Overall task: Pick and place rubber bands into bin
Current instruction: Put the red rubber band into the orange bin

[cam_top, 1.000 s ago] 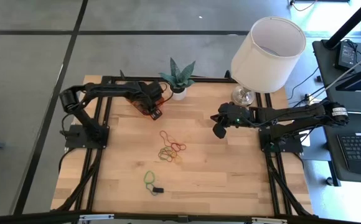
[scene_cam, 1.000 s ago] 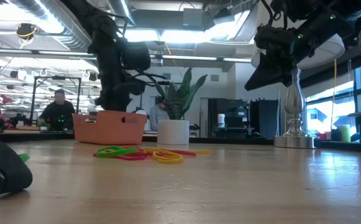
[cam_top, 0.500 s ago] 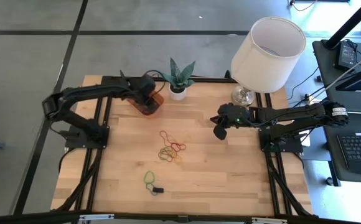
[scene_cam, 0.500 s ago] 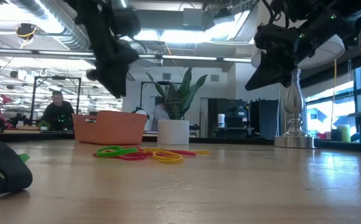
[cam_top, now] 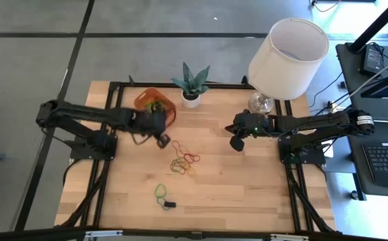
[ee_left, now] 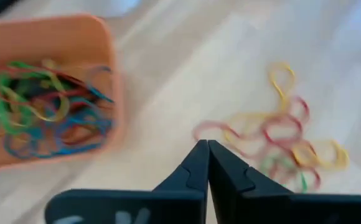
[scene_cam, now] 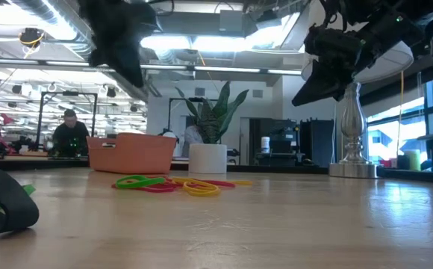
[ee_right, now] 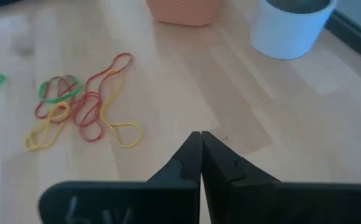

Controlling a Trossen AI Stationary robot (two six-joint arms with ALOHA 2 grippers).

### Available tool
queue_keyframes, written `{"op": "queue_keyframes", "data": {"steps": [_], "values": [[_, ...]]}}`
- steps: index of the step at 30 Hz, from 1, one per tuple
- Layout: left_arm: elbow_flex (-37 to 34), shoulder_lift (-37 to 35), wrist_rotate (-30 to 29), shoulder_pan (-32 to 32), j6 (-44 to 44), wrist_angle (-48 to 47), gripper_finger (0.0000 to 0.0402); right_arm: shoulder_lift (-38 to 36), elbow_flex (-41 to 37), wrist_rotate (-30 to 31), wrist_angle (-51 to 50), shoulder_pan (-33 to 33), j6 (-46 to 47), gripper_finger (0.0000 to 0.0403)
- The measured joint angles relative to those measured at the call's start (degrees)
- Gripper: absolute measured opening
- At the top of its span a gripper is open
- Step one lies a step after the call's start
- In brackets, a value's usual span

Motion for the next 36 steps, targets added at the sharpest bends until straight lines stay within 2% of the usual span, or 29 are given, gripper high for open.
{"op": "queue_keyframes", "data": {"steps": [3, 6, 8, 12, 18, 29, 36], "values": [[-2.9, 0.0, -0.3, -6.0, -1.8, 1.8, 0.0001, 0.0, 0.0, -3.9, 2.0, 0.1, -0.9, 0.0007], [-7.5, 0.0, 0.0, -10.5, -4.5, 6.2, 0.0001, 0.0, 0.0, -5.3, 4.8, 1.8, -1.7, 0.0003], [-10.9, -0.1, 0.1, -12.6, -5.7, 9.4, 0.0002, 0.1, 0.4, -5.1, 5.3, 3.4, -1.7, 0.0003], [-16.9, -1.3, 0.2, -15.4, -5.5, 15.0, 0.0002, 3.7, 4.4, -0.8, 3.9, 7.6, -1.7, 0.0002], [-23.0, -6.2, 4.2, -15.8, -1.9, 16.3, 0.0002, 17.3, 16.3, 1.6, 3.5, 10.9, -1.5, 0.0001], [-29.8, -20.6, 4.3, -14.0, 8.6, 16.3, 0.0002, 45.7, 46.6, 1.7, -10.9, 10.1, 0.1, 0.0007], [-31.5, -23.6, 3.8, -11.3, 9.9, 18.1, 0.0002, 57.7, 57.0, 1.8, -10.8, 6.3, 1.8, 0.0034]]}}
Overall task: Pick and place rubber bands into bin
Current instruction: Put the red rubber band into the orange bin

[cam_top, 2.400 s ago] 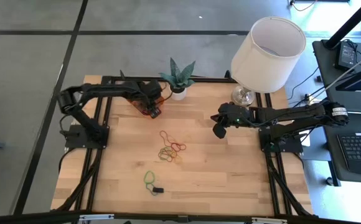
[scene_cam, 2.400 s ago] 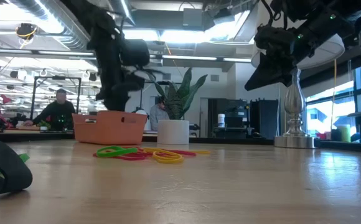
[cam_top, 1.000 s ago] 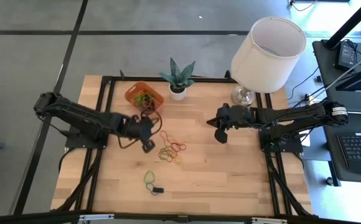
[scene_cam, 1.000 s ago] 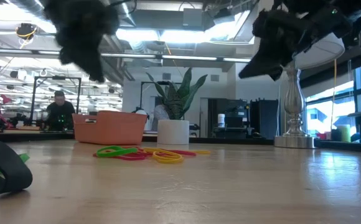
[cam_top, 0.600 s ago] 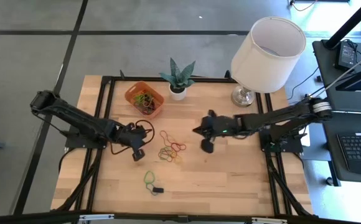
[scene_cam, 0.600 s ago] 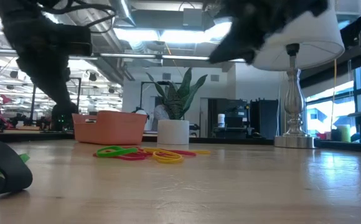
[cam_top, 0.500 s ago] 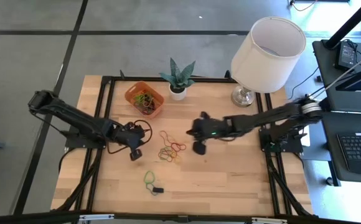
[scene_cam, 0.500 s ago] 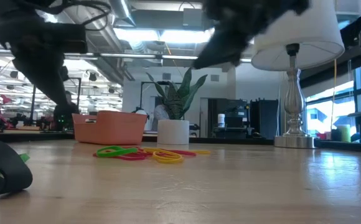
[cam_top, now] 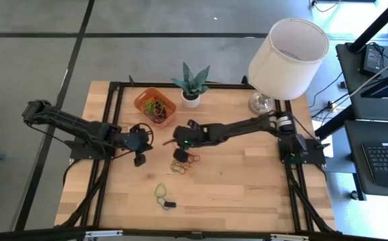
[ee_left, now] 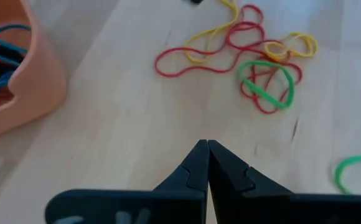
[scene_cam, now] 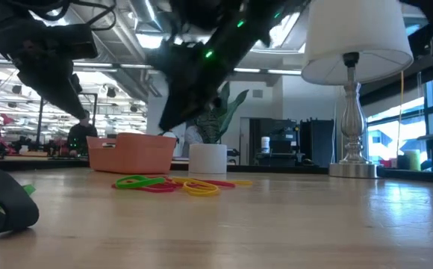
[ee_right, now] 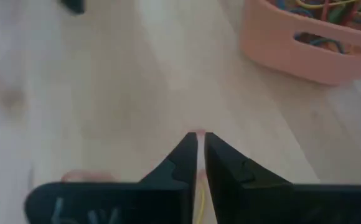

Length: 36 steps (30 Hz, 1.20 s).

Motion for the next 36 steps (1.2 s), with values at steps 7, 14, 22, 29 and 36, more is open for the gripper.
{"op": "queue_keyframes", "data": {"steps": [7, 14, 22, 29, 36], "values": [[0.0, 0.4, 0.6, 0.5, 1.5, 1.3, 0.0002, 7.0, 3.3, -0.1, -0.4, -3.0, 4.4, 0.0083], [0.0, 1.0, 1.1, 0.5, 3.0, 0.7, 0.0002, 10.5, 3.3, -0.5, 0.2, -2.8, 5.8, 0.0122], [0.0, 1.2, 1.4, 0.5, 4.6, 1.0, 0.0002, 11.4, 3.6, -2.1, -2.0, -2.5, 5.8, 0.0079], [0.0, 1.2, 1.2, 0.5, 5.4, 1.0, 0.0002, 11.4, 4.3, -2.3, -3.0, -2.5, 5.8, 0.0011], [0.0, 1.2, 1.2, 0.5, 5.7, 0.8, 0.0002, 12.2, 14.9, -4.1, -13.7, -2.2, -0.4, 0.0003]]}}
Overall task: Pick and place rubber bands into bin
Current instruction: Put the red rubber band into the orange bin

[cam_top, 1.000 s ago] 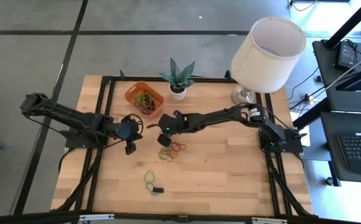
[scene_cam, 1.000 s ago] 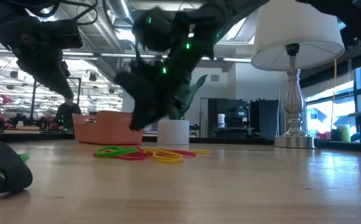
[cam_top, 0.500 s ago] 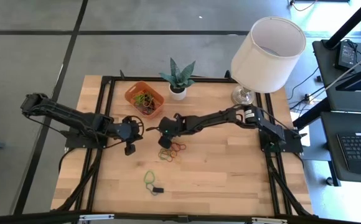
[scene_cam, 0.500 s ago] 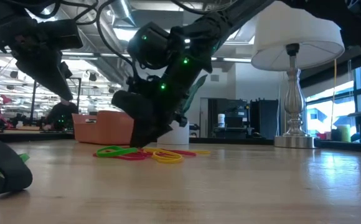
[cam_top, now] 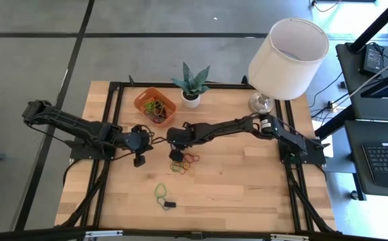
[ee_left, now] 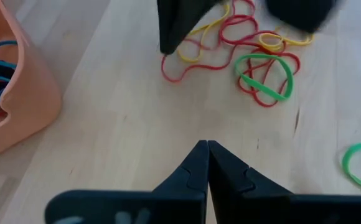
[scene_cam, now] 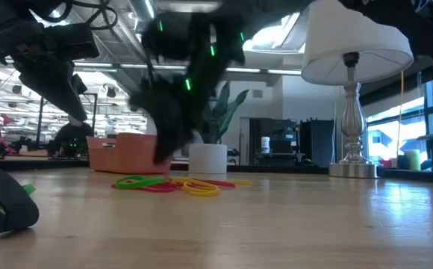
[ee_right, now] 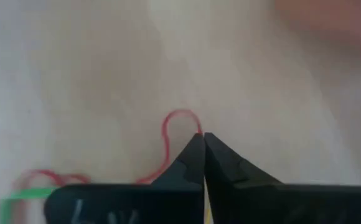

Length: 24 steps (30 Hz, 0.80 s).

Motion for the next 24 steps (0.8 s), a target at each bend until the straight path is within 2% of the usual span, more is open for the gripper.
{"op": "queue_keyframes", "data": {"steps": [6, 13, 18, 24], "values": [[-1.1, 0.0, 1.0, 0.0, 0.9, 0.1, 0.0002, -0.4, 12.0, 6.6, -8.8, -0.3, -3.6, 0.0002], [-1.4, 0.0, 1.1, 0.0, 1.3, 0.3, 0.0002, -0.4, 22.4, 8.7, -8.1, -0.8, -8.0, 0.0001], [-1.4, 0.0, 1.1, 0.0, 1.4, 0.3, 0.0002, -0.5, 26.1, 11.1, -2.2, -2.8, -12.3, 0.0], [-1.4, 0.0, 2.5, -0.1, 1.4, 0.0, 0.0002, -0.5, 24.2, 10.0, 7.3, -6.4, -13.5, 0.0]]}}
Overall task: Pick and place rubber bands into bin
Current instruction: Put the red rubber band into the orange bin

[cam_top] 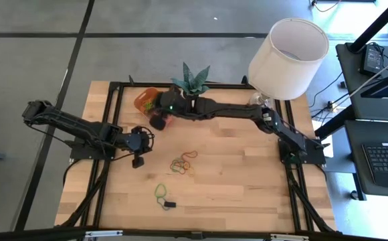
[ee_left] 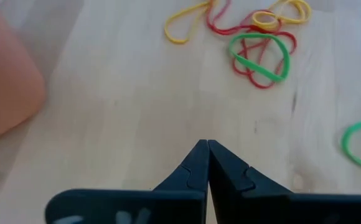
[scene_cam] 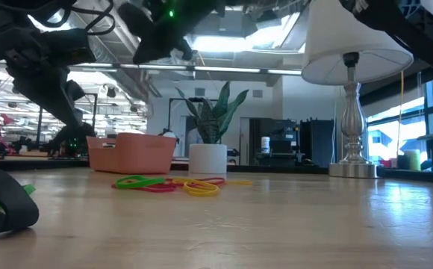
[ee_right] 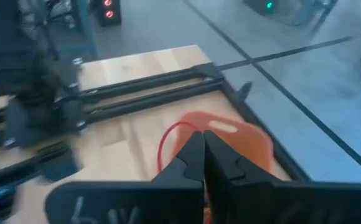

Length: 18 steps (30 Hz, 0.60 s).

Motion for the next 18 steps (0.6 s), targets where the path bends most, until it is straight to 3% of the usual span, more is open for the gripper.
{"op": "queue_keyframes", "data": {"steps": [10, 18], "values": [[0.0, 0.0, 1.7, 0.0, -0.1, -1.9, 0.0002, 0.3, -7.3, -1.8, 3.4, -3.2, 2.0, 0.0002], [0.0, 0.0, 1.0, 0.0, -0.1, -1.9, 0.0002, 0.5, -15.0, -1.8, 6.3, -3.2, 9.4, 0.0046]]}}
